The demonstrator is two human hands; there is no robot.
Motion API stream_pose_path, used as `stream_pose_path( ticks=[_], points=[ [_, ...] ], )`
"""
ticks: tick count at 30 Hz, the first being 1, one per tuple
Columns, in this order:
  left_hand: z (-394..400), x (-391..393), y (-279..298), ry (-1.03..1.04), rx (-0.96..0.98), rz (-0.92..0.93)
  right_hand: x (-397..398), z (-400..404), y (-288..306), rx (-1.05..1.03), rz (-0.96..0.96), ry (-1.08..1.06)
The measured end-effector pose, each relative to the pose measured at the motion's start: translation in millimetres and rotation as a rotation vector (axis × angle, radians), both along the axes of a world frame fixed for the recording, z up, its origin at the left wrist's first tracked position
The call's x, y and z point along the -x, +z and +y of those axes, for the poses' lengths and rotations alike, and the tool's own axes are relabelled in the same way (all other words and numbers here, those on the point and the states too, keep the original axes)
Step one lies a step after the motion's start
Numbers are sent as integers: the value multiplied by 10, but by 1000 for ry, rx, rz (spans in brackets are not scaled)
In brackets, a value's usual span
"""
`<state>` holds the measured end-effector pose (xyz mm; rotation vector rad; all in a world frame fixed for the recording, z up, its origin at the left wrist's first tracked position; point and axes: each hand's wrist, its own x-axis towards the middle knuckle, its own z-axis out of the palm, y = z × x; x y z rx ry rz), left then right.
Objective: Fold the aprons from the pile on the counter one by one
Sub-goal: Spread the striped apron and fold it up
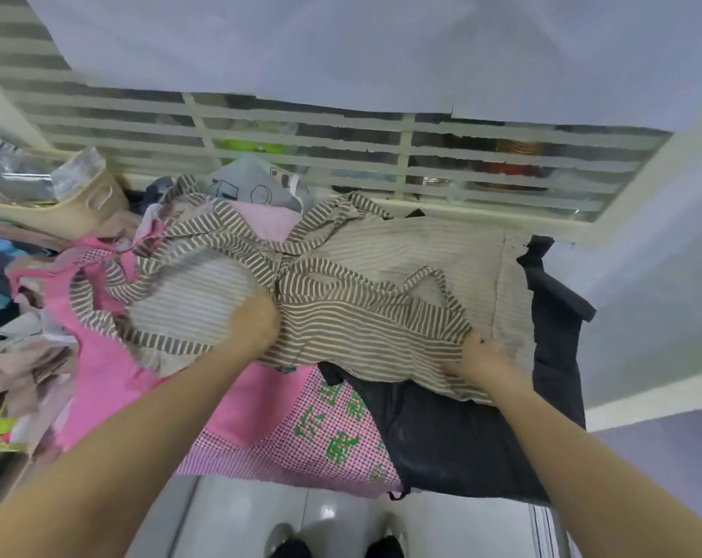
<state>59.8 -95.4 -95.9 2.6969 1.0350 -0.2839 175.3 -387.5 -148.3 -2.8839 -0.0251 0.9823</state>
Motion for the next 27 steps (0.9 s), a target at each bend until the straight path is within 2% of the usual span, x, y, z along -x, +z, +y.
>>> stream_pose_path(
  ticks=[2,6,8,10,12,14,16,17,19,21,24,26,27],
  points=[
    [-68,33,-5,-61,-144,92,77,-20,-43,-116,-178,122],
    [65,56,212,-115,-291,184,-46,-28,314,-107,-295,425],
    [182,64,339,-95,-346,197,-233,-79,582,-88,-287,460],
    [200,83,361,-94,-383,266,-367,-163,770,26,-219,528],
    [64,143,241,-130,-316,391,-314,-276,784,228,-113,659],
    [-57,208,81,-145,-185,478,-167,-390,670,317,-41,768],
    [-64,156,40,-144,-147,486,-80,-404,560,253,39,704],
    [-42,85,71,-158,-169,446,-85,-341,543,251,24,737],
    [-37,-84,180,-221,-239,317,-129,-127,536,185,-119,761],
    [-91,-246,210,-382,-264,220,-177,85,493,68,-192,743],
    [-144,-341,113,-610,-185,437,-89,307,363,25,-33,737],
    [-116,-402,120,-664,-132,555,-54,337,279,95,-23,772],
    [-67,-491,172,-692,-108,546,-128,371,264,115,-33,779]
  ],
)
